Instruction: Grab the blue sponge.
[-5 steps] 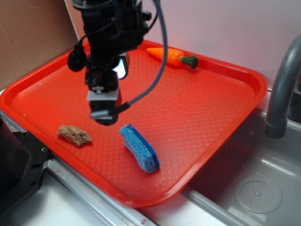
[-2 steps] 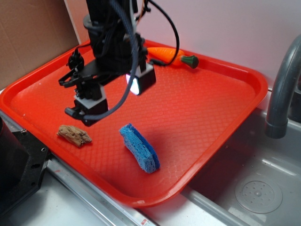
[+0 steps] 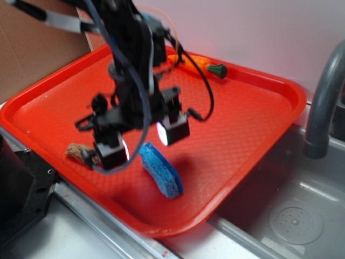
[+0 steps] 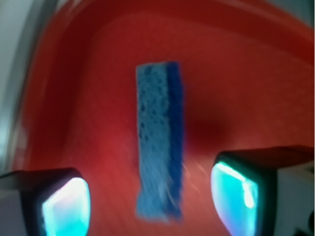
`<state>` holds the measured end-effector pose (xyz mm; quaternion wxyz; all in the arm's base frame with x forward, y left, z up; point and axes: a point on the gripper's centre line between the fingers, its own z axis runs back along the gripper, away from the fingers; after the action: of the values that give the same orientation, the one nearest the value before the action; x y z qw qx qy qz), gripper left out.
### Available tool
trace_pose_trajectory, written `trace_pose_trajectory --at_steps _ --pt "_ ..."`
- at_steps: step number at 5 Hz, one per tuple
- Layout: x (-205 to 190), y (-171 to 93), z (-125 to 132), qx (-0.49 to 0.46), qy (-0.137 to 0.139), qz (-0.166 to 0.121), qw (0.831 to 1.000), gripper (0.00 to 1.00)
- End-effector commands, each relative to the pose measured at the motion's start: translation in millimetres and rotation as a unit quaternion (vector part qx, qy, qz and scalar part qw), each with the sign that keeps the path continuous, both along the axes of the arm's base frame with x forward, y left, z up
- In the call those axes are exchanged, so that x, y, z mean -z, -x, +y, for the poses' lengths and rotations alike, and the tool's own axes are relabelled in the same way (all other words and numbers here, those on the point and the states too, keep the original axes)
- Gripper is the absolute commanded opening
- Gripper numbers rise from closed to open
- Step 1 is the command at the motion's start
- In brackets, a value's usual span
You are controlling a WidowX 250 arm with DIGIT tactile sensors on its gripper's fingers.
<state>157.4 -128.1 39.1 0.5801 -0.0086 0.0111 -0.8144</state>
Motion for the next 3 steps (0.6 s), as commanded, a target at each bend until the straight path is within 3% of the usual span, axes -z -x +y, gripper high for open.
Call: trace_pose_trajectory --at_steps 1,3 --pt "32 6 -2 0.001 0.003 0.035 0.999 0.00" --pt "6 3 13 -0.053 0.013 -0.007 0.998 0.00"
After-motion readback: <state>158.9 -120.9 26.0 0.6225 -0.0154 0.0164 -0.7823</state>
